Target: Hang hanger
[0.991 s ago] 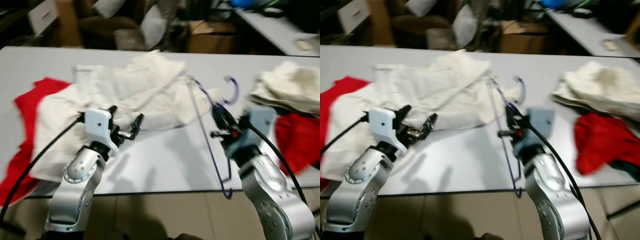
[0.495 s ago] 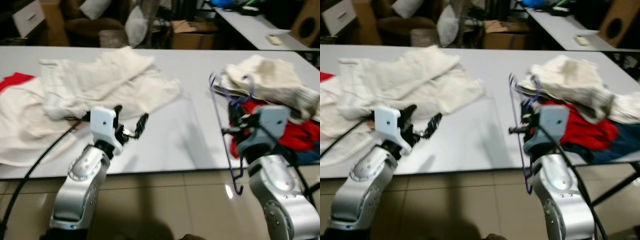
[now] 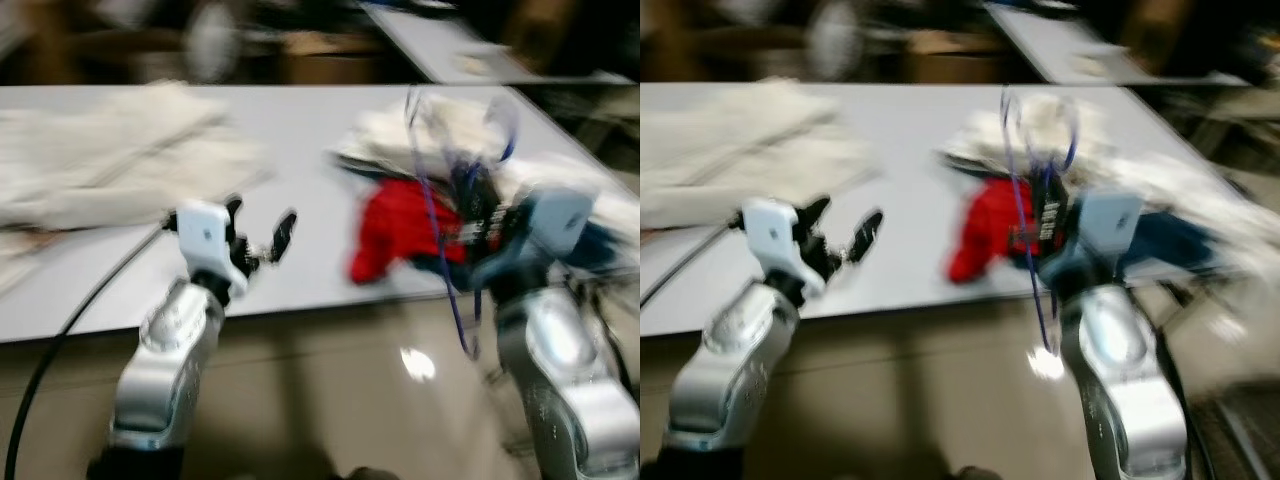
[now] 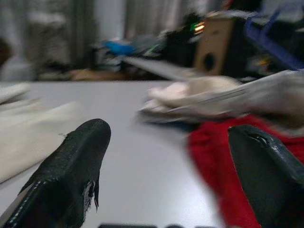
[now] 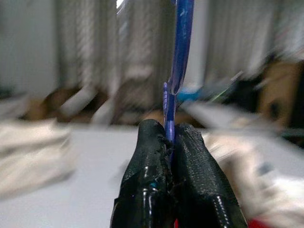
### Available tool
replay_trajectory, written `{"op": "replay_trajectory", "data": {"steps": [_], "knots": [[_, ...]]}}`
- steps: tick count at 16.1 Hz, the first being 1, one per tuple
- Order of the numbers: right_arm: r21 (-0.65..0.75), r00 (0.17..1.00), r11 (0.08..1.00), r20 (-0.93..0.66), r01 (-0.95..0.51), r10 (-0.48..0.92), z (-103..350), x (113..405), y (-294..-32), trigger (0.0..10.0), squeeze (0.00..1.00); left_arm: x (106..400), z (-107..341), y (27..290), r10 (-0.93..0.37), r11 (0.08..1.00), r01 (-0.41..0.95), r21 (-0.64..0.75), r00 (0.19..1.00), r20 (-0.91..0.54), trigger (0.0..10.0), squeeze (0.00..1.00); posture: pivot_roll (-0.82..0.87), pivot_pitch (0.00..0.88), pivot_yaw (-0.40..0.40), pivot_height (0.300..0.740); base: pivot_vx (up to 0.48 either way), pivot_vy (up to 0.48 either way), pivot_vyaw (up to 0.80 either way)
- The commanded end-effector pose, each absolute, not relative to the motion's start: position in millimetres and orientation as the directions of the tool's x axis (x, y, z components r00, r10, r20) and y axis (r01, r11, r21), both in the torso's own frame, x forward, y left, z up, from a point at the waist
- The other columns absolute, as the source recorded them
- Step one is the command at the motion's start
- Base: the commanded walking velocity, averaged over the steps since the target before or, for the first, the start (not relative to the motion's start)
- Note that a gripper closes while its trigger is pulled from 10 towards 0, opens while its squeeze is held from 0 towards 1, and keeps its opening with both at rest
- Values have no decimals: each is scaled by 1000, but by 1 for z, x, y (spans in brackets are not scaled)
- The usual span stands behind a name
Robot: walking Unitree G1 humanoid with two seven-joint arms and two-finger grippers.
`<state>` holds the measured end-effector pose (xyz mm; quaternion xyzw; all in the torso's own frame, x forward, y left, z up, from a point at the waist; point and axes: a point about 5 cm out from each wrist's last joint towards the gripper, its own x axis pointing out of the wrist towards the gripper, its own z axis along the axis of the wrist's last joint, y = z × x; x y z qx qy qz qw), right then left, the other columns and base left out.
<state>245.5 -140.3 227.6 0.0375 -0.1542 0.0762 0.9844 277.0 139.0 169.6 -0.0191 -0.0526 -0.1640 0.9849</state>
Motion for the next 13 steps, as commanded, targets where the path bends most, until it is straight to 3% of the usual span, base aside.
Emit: {"op": "replay_trajectory", "data": {"steps": [1, 5, 7, 8, 10, 13], "knots": [[52, 932, 989, 345, -136, 110, 236, 243, -147, 10000, 0, 279, 170, 138, -318, 946, 323, -25, 942, 111, 10000, 827, -156, 41, -28, 740, 0, -420, -800], [155, 961, 986, 276, -56, 11, 221, 239, -160, 10000, 0, 278, 164, 130, -348, 937, 349, 4, 933, 89, 10000, 812, -155, 60, -14, 740, 0, -303, -750], [136, 994, 991, 109, 7, -22, 194, 239, -168, 10000, 0, 274, 155, 129, -365, 931, 365, 21, 929, 53, 10000, 557, -161, 62, -7, 740, 0, 0, 0], [127, 996, 992, 86, 4, -15, 189, 239, -168, 10000, 0, 273, 153, 129, -367, 930, 366, 30, 929, 46, 10000, 557, -161, 62, -7, 740, 0, 0, 0], [45, 987, 997, -145, -66, 71, 144, 233, -167, 10000, 0, 274, 146, 132, -371, 928, 370, 38, 928, 18, 10000, 569, -157, 51, -3, 740, 0, 0, 0], [64, 967, 985, -192, -159, 169, 130, 229, -163, 10000, 0, 277, 137, 137, -358, 933, 358, 23, 933, -30, 10000, 569, -158, 47, 2, 740, 170, 0, 0]]}}
